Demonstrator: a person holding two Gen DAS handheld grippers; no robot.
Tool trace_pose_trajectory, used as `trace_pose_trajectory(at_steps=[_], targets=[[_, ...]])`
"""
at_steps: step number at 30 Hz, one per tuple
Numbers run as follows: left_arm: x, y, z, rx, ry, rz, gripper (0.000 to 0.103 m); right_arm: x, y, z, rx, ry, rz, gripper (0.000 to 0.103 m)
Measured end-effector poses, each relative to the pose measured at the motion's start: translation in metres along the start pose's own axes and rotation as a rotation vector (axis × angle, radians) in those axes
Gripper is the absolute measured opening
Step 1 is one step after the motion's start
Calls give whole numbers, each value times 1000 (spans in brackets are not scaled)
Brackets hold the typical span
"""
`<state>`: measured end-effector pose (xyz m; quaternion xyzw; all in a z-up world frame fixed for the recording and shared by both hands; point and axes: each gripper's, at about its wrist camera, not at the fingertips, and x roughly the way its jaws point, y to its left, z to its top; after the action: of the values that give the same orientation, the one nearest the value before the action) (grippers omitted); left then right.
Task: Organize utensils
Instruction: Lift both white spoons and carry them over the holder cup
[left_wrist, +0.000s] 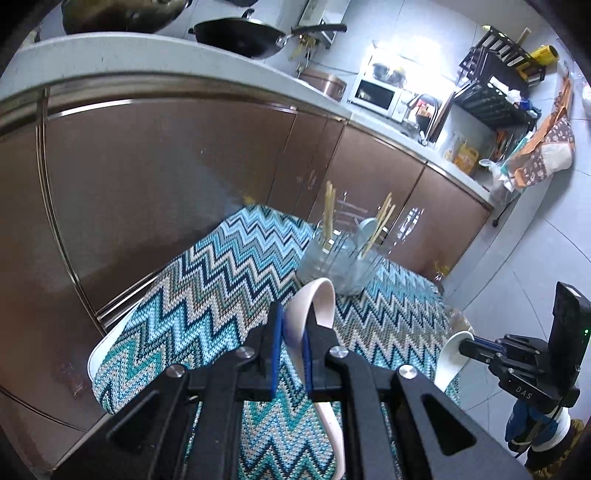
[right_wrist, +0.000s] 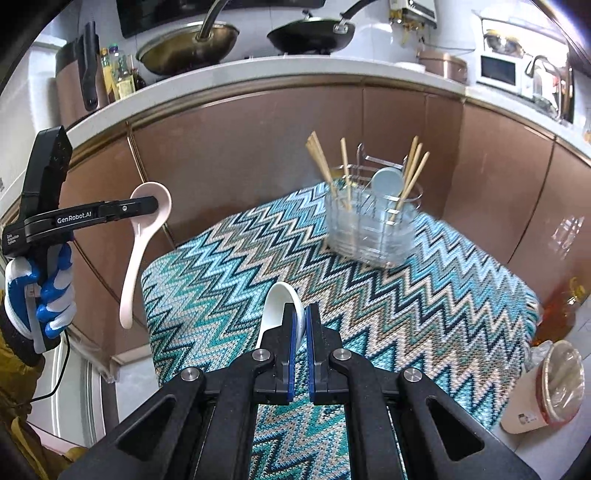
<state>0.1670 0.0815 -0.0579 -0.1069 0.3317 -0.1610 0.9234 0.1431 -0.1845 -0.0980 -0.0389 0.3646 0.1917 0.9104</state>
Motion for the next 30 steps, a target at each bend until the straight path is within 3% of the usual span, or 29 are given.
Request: trace_pose_trajectory(at_steps=[13, 30], targets=[[-7, -27, 36, 16, -89, 1, 9, -30, -12, 36, -5, -125, -72, 5], [13, -51, 98, 52, -188, -17, 9, -22, -47, 104, -21, -265, -142, 5]])
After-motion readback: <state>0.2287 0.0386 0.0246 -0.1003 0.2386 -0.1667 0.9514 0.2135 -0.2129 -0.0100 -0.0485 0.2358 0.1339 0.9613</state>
